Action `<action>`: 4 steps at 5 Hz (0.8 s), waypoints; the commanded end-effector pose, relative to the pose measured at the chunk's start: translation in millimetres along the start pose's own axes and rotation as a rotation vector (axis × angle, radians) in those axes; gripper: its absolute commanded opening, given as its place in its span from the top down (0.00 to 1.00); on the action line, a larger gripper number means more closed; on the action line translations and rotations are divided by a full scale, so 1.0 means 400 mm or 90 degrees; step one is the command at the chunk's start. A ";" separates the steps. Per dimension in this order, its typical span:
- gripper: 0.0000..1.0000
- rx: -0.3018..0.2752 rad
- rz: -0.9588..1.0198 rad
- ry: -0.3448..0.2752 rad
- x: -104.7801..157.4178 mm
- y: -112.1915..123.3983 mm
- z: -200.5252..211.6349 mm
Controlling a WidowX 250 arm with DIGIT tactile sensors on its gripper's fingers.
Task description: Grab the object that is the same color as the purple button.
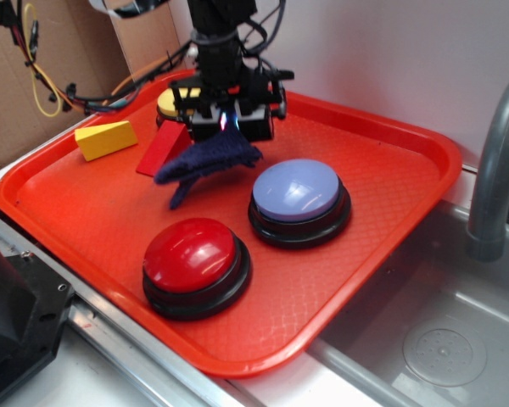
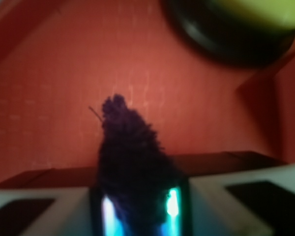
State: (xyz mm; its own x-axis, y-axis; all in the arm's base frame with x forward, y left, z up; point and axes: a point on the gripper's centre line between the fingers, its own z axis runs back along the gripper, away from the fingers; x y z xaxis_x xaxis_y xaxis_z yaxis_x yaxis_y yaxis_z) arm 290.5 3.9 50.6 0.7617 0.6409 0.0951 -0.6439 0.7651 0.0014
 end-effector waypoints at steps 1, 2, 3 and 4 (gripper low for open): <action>1.00 -0.031 -0.243 -0.035 0.018 0.063 0.211; 1.00 -0.046 -0.334 -0.036 -0.031 0.128 0.277; 1.00 -0.081 -0.379 -0.047 -0.099 0.197 0.307; 1.00 -0.069 -0.385 -0.043 -0.135 0.217 0.305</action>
State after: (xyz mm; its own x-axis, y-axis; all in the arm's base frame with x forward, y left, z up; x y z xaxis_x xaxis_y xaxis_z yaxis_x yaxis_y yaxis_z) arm 176.5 17.7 159.6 0.9830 0.1137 0.1443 -0.1102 0.9934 -0.0315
